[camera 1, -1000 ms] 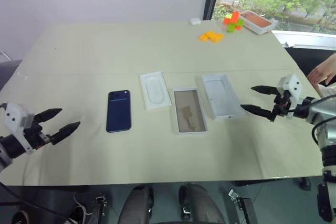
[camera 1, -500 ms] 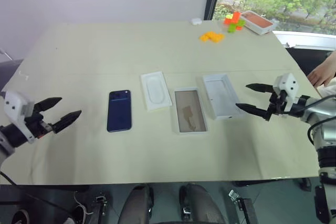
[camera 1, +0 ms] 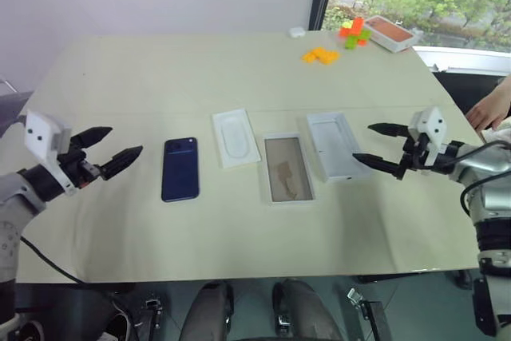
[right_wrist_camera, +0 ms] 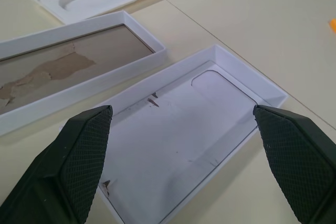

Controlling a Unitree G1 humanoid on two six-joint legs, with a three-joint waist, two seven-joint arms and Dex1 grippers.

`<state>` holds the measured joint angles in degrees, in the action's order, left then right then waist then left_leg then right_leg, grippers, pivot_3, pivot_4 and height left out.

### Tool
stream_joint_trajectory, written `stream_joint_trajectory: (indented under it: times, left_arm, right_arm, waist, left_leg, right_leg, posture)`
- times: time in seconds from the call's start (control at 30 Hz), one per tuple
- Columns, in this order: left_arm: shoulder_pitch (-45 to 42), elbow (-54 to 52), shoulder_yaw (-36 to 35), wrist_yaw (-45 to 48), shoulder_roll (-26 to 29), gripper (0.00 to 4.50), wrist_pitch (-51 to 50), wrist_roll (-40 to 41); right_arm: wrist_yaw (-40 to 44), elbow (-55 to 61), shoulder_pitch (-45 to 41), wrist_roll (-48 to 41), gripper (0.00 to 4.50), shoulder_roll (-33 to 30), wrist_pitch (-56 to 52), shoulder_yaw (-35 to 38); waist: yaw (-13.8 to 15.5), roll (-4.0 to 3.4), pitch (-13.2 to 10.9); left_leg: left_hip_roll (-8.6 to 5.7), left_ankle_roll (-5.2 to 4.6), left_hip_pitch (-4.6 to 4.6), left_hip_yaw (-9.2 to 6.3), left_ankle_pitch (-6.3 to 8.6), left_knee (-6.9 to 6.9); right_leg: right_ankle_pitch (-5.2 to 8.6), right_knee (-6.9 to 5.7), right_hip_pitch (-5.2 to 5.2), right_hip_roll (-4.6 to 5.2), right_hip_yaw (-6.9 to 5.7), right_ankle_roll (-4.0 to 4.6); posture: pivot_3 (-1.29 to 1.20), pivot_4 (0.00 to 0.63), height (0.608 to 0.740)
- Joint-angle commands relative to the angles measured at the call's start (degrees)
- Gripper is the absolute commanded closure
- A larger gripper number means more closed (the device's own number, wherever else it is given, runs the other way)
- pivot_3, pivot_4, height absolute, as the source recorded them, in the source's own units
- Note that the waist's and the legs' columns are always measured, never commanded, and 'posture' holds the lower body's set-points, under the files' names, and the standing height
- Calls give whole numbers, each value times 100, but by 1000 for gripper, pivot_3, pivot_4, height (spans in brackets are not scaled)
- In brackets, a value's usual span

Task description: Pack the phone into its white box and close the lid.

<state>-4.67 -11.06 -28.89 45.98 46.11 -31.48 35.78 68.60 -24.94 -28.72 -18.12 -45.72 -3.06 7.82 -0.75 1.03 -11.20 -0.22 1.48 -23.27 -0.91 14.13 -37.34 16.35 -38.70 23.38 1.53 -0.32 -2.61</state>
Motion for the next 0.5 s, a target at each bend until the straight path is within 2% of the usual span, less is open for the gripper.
stream_joint_trajectory:
  times: [0.03, 0.23, 0.27, 0.43, 0.5]
  left_arm:
    - [-18, -40, 0, -112, -59, 0, -5, 14]
    - [-305, -214, 329, -644, -378, 0, -668, 195]
    - [-422, -235, 371, -866, -478, 0, -1038, 360]
    - [-853, -540, 469, -1644, -1147, 0, -1840, 976]
    - [-1093, -654, 423, -2285, -1573, 0, -2296, 1337]
  right_arm:
    - [-57, 208, -199, -16, 9, 50, 58, 18]
    - [-86, 441, -376, 54, 9, 140, 66, -167]
    - [-96, 499, -432, 31, 9, 165, -16, -191]
    - [-300, 774, -625, 111, 9, 295, -362, -399]
    - [-321, 883, -664, 122, 9, 344, -413, -467]
  waist:
    - [-3, 0, 0]
    - [7, 1, 0]
    - [9, 1, 0]
    - [11, 2, 0]
    - [11, 4, 1]
  left_leg:
    - [0, 0, 0, 0, 0, -3]
    - [0, 0, 2, 0, 0, -4]
    - [0, 0, 2, 0, 0, -4]
    - [-1, 0, 0, -1, 0, -20]
    - [-1, 0, 0, -4, 0, -28]
  right_leg:
    - [0, -1, -1, 0, 0, 0]
    - [0, -5, -2, -1, 0, 0]
    - [-1, -6, -2, -1, 0, -1]
    - [-1, -17, -3, -1, 0, -3]
    - [-1, -23, -4, -2, -1, -3]
  posture:
    - [0, 150, 740]
    - [0, 150, 740]
    - [0, 150, 740]
    - [0, 150, 740]
    - [0, 150, 740]
